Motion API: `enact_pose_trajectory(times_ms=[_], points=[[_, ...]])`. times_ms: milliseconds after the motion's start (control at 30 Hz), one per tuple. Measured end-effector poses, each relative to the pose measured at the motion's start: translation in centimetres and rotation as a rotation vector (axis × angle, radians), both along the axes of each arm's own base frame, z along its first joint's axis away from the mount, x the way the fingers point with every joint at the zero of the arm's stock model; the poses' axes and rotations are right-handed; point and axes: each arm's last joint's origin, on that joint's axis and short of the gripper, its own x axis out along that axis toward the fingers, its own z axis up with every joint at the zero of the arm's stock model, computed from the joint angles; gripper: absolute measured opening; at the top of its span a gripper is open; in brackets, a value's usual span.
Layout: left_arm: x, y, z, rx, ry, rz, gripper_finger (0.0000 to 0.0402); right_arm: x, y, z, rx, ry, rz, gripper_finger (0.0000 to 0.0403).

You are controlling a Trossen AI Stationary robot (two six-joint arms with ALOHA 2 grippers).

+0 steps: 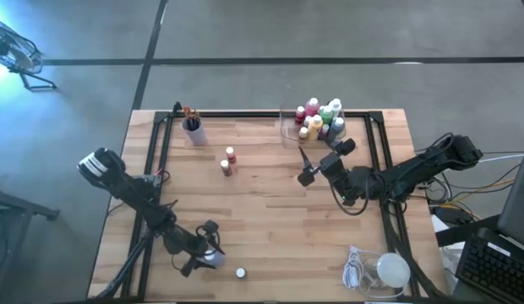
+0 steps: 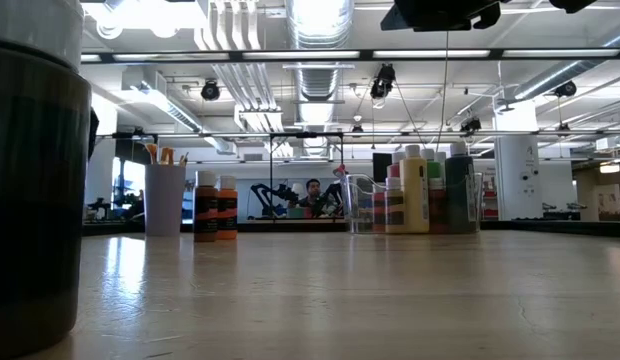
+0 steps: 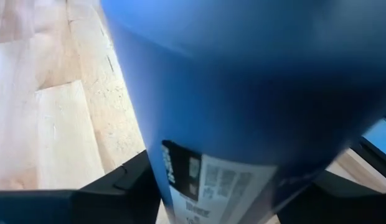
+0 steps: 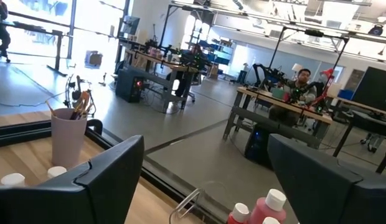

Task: Pick & Place Paint Supplies
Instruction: Put the blue paint bottle into the transparent bin

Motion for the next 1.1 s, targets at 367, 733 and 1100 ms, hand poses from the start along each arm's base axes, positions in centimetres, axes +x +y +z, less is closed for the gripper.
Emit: enact_pose_trajectory(times_ms=[367,733,1100], points=[[1.2,0.9,1.7,0.000,-0.080,0.044,0.0181,0.1,0.1,0.0,0.011,-0.025,0.038,0.0311],[4.0,3.3,7.1,0.060,-0.048,0.225,0.0182,0.8,0.7,-0.1,0.021,-0.079,0.360,0.0298],[7.7,7.9,13.1,0.331,-0.010,0.577,0.0183,1.8,1.4,0.4,0.120,-0.012,0.529,0.0326]])
